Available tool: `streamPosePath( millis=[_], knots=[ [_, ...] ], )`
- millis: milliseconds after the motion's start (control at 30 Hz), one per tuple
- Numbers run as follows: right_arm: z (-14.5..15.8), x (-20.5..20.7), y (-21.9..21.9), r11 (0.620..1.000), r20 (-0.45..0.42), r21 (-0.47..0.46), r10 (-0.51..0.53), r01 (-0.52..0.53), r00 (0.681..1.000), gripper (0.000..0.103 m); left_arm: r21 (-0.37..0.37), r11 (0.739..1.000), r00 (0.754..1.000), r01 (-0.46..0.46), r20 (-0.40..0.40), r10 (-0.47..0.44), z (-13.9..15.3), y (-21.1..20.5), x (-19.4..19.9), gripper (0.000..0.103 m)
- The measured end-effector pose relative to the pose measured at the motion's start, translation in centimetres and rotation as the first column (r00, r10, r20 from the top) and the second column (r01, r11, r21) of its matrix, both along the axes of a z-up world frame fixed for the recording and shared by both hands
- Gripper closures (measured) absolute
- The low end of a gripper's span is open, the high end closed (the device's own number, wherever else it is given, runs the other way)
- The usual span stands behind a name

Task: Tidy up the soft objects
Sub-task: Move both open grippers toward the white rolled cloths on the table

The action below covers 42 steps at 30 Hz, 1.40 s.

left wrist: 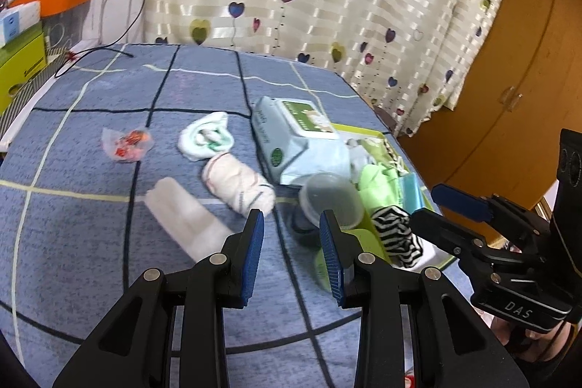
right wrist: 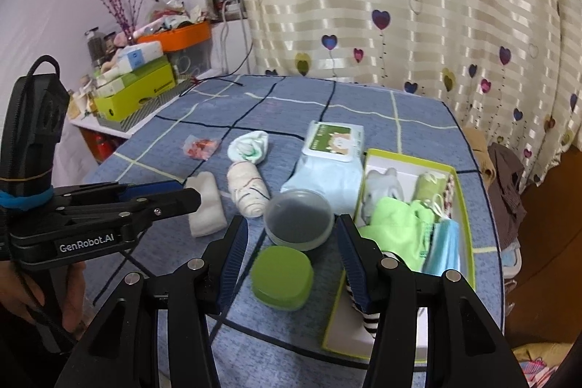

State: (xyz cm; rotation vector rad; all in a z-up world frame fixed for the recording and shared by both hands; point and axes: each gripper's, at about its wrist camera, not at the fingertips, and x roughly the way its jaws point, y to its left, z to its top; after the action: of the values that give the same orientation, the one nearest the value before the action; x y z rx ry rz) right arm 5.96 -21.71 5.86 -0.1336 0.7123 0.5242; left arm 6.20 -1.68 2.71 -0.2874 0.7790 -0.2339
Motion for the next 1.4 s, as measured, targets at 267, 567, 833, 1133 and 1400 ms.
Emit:
streamPosePath(
  millis=[267,567,833,1133,1400],
  knots=[
    [-0.1,0.5,2.1,0.999,0.000,-0.012,0.043,-0.043,0.999,0.053,-0.017,0.998,0.998,-0.064,-0.025,0.064,-1.3,2.8,0.2,0.070],
    [-0.6,0.9,3.3,0.997,-0.008,-0.018,0.071,-0.072,0.997,0.053,-0.026,0.990,0.986,-0.137,-0.104,0.134,-3.9,4.7,1.5,0.053],
    [-0.8,1.6,3.8,0.996,-0.011,-0.022,0.087,-0.087,0.996,0.052,-0.037,0.979,0.965,-0.202,-0.176,0.192,-6.1,5.2,3.5,0.053],
    [-1.0,2.7,4.3,0.994,-0.016,-0.031,0.100,-0.100,0.995,0.052,0.019,0.965,0.932,-0.261,-0.256,0.257,-8.4,4.8,6.0,0.053],
    [-1.2,3.3,5.1,0.992,-0.020,-0.039,0.118,-0.118,0.993,0.052,0.105,0.963,0.940,-0.248,-0.213,0.265,-8.4,3.6,6.6,0.053]
  ],
)
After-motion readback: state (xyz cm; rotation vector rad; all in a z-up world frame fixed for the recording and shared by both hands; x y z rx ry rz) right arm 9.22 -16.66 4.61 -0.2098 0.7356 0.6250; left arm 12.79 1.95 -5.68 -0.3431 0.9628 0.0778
